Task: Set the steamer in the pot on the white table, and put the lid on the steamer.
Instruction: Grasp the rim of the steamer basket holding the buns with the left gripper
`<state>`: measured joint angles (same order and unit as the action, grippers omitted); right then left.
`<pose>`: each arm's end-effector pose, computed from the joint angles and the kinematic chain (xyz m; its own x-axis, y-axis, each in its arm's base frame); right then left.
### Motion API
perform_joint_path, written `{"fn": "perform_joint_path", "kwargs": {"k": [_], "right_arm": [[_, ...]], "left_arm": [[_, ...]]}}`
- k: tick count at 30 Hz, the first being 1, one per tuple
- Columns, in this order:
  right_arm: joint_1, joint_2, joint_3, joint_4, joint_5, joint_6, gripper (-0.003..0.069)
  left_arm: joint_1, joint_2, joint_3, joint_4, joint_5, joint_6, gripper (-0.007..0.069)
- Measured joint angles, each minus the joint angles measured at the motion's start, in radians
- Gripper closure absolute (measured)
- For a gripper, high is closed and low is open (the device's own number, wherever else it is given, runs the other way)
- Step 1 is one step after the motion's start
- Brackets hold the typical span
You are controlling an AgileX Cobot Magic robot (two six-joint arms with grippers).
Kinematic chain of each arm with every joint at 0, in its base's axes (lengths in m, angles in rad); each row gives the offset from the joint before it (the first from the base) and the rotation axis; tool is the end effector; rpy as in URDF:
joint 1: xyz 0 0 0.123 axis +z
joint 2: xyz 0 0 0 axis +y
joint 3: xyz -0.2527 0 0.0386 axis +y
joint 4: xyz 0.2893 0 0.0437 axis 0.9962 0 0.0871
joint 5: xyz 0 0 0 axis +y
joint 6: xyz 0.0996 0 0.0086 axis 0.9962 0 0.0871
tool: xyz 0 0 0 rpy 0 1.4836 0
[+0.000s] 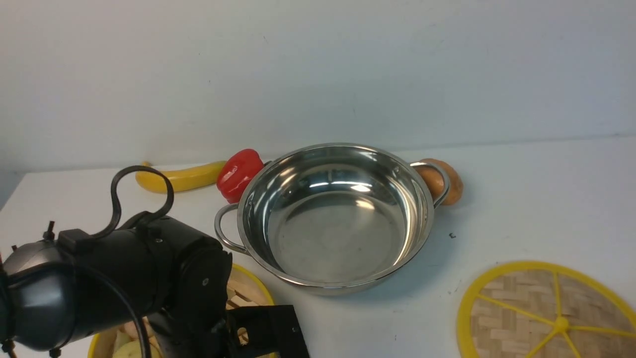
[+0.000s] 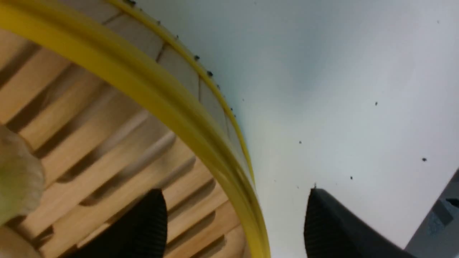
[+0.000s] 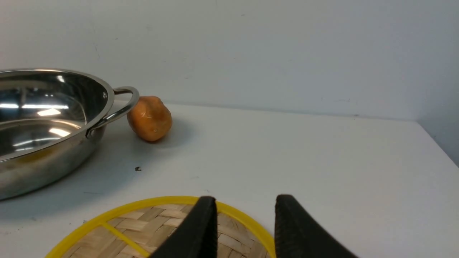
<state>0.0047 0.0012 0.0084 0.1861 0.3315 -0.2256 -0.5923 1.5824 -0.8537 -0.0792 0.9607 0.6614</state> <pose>0.1337 0.0067 0.1782 -0.2426 -0.0504 -0.9688 -0.0751 0.9966 -0.0331 0.2315 -0.1636 0.1155 -0.3560 0.9344 -0.0130 0.9325 0.3543 -0.0702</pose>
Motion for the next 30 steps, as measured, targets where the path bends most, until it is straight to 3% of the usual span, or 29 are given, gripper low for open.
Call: {"fn": "perform_joint_path", "kwargs": {"k": [30], "right_arm": [[0.0, 0.0, 0.0, 0.0, 0.0, 0.0, 0.041]], "left_arm": [[0.0, 0.078, 0.0, -0.018, -0.069, -0.006, 0.0162]]}}
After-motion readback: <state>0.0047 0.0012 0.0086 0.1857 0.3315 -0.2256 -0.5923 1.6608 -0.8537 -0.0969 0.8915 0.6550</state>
